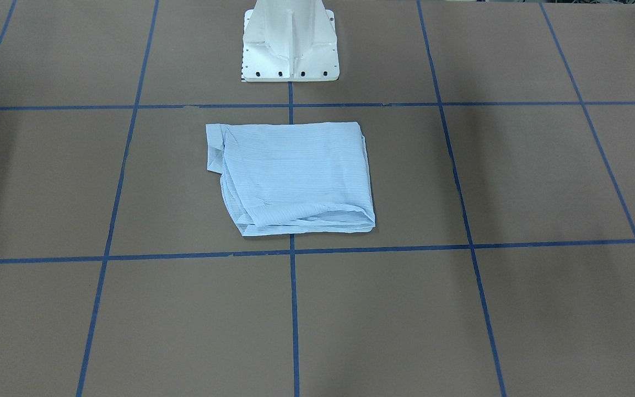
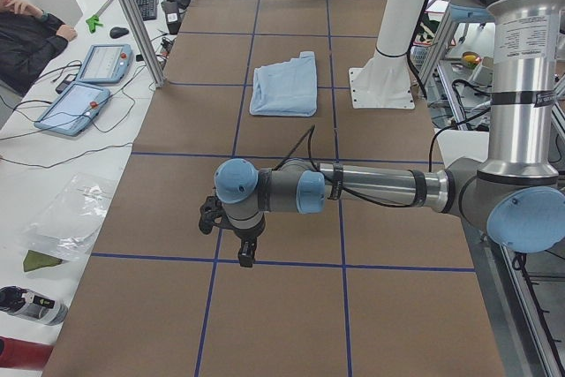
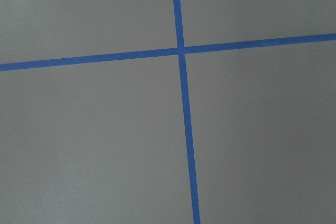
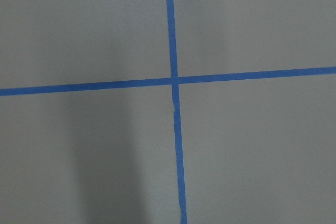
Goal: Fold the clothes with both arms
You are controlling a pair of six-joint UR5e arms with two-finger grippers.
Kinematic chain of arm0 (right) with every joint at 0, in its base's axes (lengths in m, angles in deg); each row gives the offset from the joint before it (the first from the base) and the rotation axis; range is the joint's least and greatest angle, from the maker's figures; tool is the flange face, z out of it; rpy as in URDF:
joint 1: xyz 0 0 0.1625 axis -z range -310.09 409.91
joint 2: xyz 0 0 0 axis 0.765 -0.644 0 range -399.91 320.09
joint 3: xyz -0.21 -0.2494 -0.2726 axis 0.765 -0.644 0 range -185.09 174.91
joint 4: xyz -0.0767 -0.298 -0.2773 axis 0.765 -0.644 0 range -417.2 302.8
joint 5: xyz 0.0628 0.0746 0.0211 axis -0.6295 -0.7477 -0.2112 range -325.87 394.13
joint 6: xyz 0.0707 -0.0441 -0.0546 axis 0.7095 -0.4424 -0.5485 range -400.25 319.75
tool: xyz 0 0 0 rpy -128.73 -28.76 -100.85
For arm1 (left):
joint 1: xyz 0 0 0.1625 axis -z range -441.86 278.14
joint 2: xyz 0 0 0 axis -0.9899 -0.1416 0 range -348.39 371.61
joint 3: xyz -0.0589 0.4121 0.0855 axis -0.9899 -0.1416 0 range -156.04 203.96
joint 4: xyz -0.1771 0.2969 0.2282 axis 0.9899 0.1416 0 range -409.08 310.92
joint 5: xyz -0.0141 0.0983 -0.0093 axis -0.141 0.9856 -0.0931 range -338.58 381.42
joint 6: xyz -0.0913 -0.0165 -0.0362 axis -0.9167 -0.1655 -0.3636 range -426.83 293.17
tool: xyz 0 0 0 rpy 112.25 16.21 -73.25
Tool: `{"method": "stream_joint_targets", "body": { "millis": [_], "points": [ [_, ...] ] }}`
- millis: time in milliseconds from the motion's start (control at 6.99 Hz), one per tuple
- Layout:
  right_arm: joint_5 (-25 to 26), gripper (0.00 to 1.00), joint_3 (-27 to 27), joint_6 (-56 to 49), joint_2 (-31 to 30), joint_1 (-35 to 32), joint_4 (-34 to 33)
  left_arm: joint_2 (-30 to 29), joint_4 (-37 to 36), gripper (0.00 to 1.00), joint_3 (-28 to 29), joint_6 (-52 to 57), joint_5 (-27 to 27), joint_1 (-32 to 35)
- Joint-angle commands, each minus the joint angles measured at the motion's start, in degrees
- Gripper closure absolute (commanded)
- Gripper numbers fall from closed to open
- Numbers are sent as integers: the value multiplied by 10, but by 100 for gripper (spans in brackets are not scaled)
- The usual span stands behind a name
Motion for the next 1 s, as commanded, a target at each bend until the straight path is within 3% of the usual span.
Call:
{"method": "stream_joint_targets", "body": {
  "millis": [0, 859],
  "points": [
    [0, 0, 0, 0, 0, 0, 0, 0, 6, 0, 1, -1, -1, 8],
    [-2, 0, 1, 0, 3, 2, -3, -1, 25, 0, 6, -4, 0, 11]
  ]
}}
